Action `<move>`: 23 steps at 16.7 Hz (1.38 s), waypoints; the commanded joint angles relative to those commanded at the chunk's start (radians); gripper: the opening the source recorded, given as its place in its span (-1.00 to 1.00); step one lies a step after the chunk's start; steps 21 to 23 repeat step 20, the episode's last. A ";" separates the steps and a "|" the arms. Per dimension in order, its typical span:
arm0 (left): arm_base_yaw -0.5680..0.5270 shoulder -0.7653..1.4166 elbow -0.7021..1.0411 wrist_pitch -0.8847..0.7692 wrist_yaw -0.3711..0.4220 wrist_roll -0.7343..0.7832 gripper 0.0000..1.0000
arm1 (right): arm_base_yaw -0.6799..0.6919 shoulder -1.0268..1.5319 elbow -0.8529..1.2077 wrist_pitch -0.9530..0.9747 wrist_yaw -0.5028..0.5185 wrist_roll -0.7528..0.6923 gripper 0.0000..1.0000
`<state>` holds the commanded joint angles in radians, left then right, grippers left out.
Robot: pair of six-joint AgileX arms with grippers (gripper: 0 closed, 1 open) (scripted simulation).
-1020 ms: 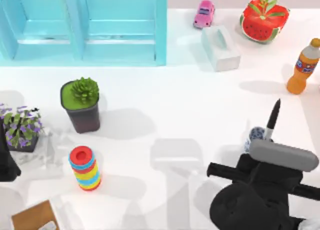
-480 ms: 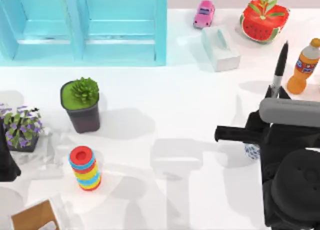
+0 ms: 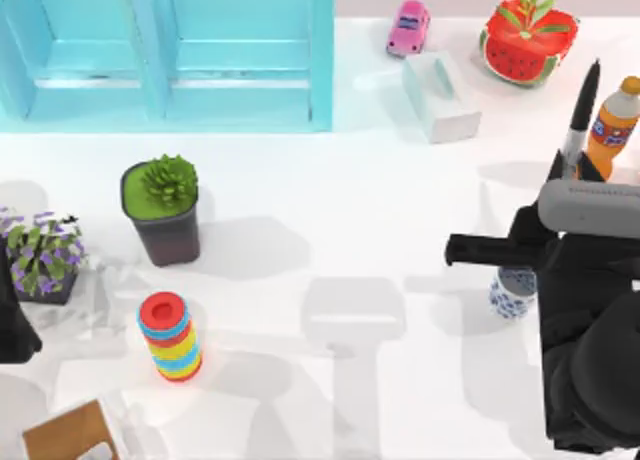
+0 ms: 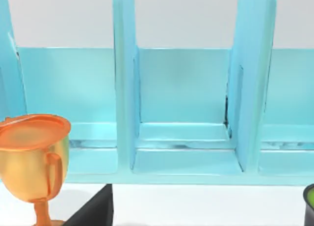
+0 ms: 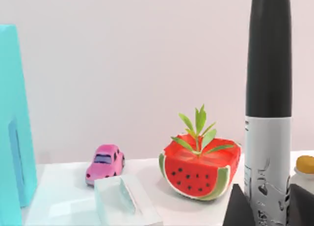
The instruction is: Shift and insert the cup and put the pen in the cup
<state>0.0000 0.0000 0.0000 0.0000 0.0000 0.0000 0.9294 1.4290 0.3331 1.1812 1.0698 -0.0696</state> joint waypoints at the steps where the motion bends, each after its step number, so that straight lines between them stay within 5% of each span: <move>1: 0.000 0.000 0.000 0.000 0.000 0.000 1.00 | 0.000 0.000 0.000 0.000 0.000 0.000 -1.00; 14: 0.000 0.000 0.000 0.000 0.000 0.000 1.00 | 0.000 0.000 0.000 0.000 0.000 0.000 0.96; 23: 0.000 0.000 0.000 0.000 0.000 0.000 1.00 | 0.000 0.000 0.000 0.000 0.000 0.000 1.00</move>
